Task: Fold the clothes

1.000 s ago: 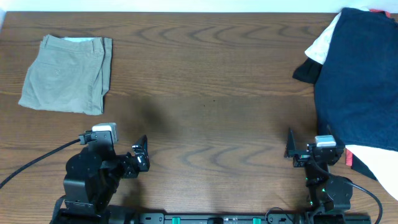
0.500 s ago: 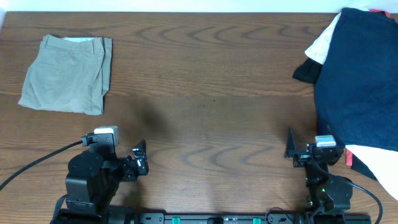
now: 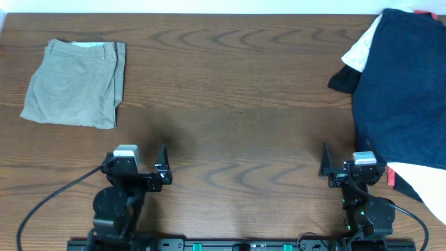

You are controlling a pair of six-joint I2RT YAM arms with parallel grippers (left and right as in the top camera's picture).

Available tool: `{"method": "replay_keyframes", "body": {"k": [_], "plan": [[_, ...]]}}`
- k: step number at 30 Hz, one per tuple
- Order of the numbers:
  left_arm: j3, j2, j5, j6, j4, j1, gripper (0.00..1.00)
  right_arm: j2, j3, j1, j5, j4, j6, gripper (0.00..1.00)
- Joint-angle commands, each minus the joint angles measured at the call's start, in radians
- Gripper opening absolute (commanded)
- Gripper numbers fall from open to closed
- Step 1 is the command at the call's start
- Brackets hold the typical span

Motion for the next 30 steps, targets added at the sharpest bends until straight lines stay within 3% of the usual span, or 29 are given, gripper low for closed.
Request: {"method": "replay_keyframes", "body": {"k": [1,10,15,22,30], "plan": [[-0.083,-0.072,-0.016,0.045,0.098,-0.002,0.98,-0.007,-0.006,0.008,-0.004,0.002,-0.011,0.99],[-0.259,-0.137,0.009,0.235,0.478,-0.002,0.98,-0.007,-0.006,0.008,-0.004,0.002,-0.011,0.99],[-0.258,-0.137,0.034,0.348,0.468,-0.002,0.98,-0.007,-0.006,0.008,-0.004,0.002,-0.011,0.99],[-0.258,-0.137,0.112,0.312,0.216,-0.002,0.98,-0.007,-0.006,0.008,-0.004,0.002,-0.011,0.99],[-0.258,-0.137,0.109,0.300,0.220,-0.002,0.98,-0.007,-0.006,0.008,-0.004,0.002,-0.011,0.99]]}}
